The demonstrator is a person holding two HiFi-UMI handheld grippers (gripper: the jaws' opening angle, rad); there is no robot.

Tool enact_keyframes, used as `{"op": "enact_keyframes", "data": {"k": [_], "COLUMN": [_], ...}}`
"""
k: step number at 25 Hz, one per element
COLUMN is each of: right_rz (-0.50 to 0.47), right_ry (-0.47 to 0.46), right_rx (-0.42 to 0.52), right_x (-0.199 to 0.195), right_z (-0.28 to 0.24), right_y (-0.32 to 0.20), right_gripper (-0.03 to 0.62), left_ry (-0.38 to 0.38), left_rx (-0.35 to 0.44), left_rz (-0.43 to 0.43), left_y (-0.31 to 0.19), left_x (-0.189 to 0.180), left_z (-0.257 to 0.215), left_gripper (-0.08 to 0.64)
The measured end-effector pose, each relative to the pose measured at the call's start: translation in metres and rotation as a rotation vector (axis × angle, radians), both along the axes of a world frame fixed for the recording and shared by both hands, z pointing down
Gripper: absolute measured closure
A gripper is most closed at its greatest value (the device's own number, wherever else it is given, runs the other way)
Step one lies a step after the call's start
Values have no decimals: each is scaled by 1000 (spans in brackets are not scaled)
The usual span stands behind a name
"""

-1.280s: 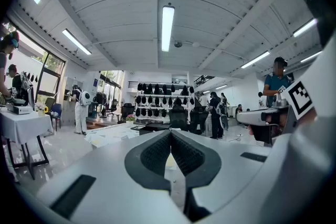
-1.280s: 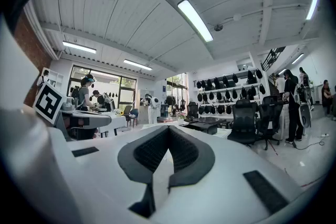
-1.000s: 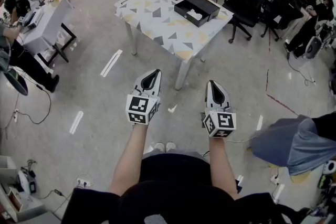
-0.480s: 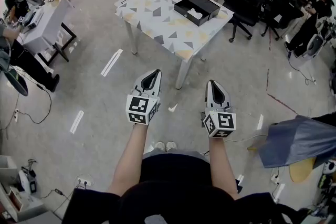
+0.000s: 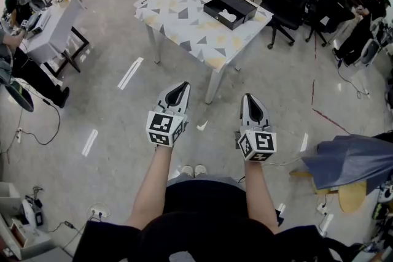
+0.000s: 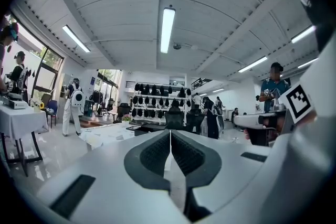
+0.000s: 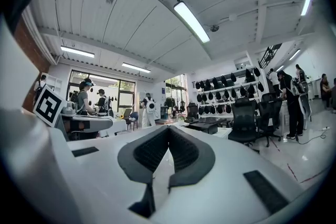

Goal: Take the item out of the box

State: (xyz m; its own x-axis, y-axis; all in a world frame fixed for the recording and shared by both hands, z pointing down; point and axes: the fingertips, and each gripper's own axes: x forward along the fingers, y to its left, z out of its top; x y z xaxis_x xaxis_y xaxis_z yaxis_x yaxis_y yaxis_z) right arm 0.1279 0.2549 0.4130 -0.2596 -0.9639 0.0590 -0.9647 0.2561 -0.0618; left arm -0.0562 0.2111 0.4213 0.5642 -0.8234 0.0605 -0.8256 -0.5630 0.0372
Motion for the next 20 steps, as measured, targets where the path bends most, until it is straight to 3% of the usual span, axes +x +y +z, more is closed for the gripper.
{"op": "enact_keyframes", "data": {"k": [14, 17, 20], "right_rz": [4, 1, -17], "right_ry": [-5, -4, 5], "right_rx": [1, 1, 8], "right_x": [-1, -2, -3], "right_z": [1, 2, 7], "right_y": [1, 1, -1], "right_gripper": [589, 589, 589], "left_ry": [24, 35, 45], "left_rx": [1, -6, -11], "left_rz": [16, 9, 8], "left_y": [5, 5, 5], "left_x": [-4, -6, -8], "left_z": [3, 4, 6], "left_gripper": [534, 449, 417]}}
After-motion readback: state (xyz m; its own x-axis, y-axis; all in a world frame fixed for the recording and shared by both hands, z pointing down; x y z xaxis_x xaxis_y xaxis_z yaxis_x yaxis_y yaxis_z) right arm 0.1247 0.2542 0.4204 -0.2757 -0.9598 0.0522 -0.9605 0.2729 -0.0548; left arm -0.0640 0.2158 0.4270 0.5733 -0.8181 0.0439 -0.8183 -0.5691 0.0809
